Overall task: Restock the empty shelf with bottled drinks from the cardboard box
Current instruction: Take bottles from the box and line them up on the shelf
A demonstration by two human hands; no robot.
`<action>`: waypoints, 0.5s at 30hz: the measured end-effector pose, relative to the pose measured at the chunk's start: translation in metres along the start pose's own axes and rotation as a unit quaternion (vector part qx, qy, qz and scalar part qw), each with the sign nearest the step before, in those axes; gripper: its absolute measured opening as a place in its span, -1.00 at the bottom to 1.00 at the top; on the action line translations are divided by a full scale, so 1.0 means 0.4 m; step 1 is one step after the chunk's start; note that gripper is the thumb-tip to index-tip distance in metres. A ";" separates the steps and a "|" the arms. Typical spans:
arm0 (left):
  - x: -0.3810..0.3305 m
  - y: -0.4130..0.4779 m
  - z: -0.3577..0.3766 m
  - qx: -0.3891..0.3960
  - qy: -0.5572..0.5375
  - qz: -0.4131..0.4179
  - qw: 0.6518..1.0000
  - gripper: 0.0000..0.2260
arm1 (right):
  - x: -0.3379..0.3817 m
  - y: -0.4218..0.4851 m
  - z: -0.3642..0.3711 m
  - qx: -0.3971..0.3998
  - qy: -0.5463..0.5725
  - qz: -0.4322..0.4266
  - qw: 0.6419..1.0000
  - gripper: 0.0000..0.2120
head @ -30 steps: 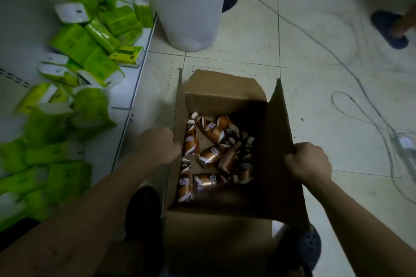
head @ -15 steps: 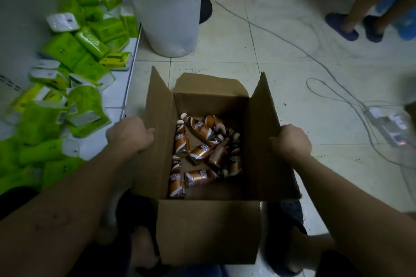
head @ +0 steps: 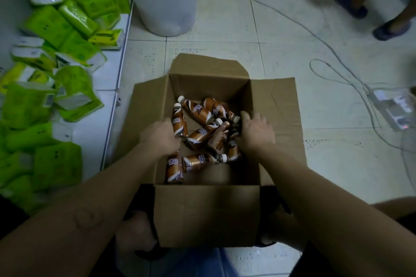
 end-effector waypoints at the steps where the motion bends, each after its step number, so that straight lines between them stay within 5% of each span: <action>1: -0.002 0.011 0.024 0.035 -0.042 -0.013 0.998 -0.68 | 0.006 0.010 0.019 0.039 0.038 0.006 0.999 -0.29; 7: -0.028 0.089 0.209 0.130 -0.240 -0.127 0.954 -0.47 | 0.018 0.100 0.179 0.212 0.149 0.039 0.965 -0.38; 15: 0.028 0.185 0.424 0.117 -0.175 -0.215 0.954 -0.40 | 0.009 0.200 0.385 0.218 0.152 0.147 0.953 -0.12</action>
Point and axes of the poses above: each hand's wrist, its own y-axis towards the middle knuckle, its own z-axis out of the palm, x = y × z, the point moved 4 cm from there along y, towards the middle knuckle
